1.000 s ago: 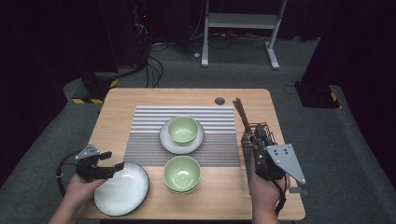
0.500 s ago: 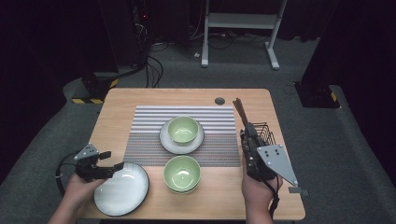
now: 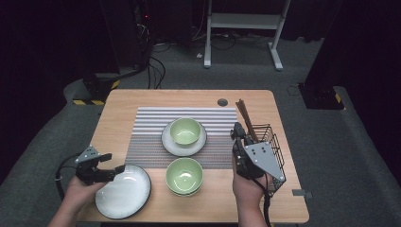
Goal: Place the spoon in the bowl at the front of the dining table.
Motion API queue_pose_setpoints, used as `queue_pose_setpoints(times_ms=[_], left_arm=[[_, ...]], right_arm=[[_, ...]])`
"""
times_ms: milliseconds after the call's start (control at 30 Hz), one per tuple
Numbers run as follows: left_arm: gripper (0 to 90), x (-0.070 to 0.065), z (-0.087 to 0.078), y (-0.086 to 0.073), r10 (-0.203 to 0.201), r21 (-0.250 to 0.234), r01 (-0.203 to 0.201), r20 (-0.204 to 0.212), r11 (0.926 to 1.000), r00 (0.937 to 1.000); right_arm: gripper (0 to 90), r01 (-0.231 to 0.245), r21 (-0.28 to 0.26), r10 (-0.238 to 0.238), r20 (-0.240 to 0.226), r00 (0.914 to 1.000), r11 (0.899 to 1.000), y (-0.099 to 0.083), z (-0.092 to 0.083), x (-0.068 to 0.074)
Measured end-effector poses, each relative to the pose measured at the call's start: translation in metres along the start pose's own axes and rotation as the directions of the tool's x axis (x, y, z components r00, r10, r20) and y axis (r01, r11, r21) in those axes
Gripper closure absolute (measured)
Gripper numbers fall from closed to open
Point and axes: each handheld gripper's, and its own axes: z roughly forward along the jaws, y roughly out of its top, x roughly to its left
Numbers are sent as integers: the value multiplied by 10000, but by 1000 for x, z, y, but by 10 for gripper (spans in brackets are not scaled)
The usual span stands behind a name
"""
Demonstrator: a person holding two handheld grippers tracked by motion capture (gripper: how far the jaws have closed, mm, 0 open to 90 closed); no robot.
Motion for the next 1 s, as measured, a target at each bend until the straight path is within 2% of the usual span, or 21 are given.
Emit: queue_pose_setpoints(times_ms=[100, 733, 1000], left_arm=[[177, 2, 0, -2, -112, 46, 112, -1, 9999, 9999], [176, 7, -6, -2, -219, -93, 219, -21, 9997, 9998], [176, 8, -2, -3, -220, 138, 220, -3, 9997, 9998]], right_arm=[[892, -21, 75, 22, -104, 9999, 10000, -2, 5, 3], [892, 49, 407, -21, -692, 9976, 9992, -20, 40, 28], [892, -78, 464, 121, -929, 9956, 9989, -23, 54, 38]])
